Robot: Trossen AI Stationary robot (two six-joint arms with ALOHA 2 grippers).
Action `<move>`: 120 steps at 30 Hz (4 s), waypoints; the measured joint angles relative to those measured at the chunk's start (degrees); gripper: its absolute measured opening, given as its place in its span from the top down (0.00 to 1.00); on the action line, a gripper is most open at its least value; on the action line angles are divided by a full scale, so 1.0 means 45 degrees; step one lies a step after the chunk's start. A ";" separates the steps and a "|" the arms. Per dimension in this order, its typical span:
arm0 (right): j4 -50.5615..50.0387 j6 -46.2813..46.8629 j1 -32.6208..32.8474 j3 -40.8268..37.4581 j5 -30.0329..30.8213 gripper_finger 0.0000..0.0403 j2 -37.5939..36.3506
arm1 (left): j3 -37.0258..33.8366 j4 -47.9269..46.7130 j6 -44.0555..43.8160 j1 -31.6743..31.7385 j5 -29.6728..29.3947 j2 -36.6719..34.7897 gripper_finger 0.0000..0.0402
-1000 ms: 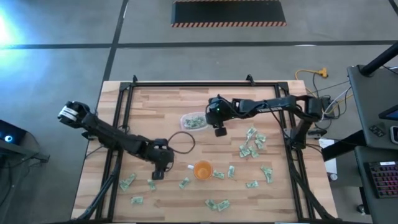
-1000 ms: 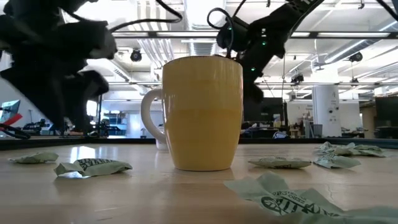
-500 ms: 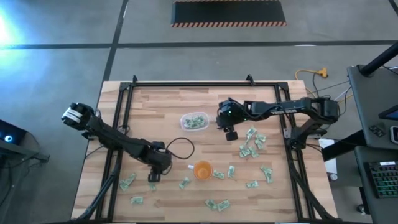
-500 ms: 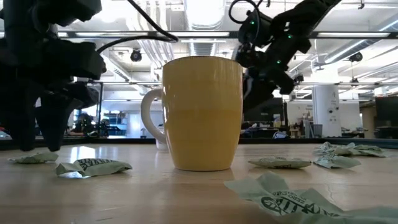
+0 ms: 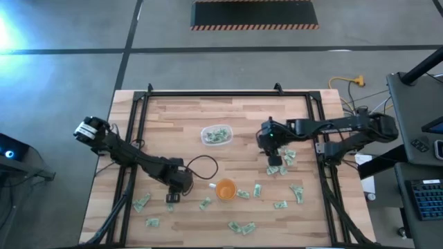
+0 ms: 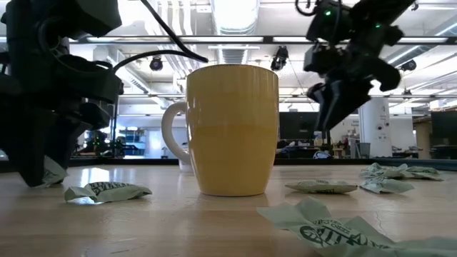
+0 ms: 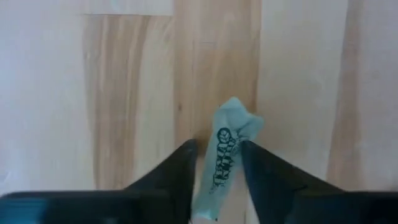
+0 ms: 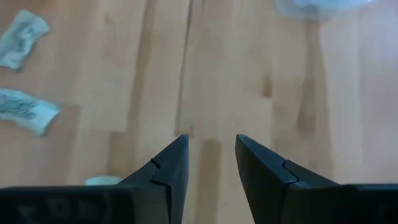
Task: Pick and place Stevia / Truvia into bins
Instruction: Put the stevia packet into the transparent bin
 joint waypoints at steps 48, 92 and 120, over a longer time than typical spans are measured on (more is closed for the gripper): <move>-0.0572 0.2888 0.1383 -0.1316 0.0780 0.76 -0.0746 | 0.1414 0.5442 1.2388 0.6501 -0.5812 0.0399 0.88; -0.4482 1.3277 0.1532 0.0424 0.2656 0.76 0.2366 | 0.0236 0.0286 0.7667 0.5948 -0.7091 -0.4749 0.62; -0.1853 1.0463 0.4983 0.2466 0.9838 0.98 0.3140 | 0.0265 -0.1622 0.5403 0.4741 -0.7047 -0.4847 0.62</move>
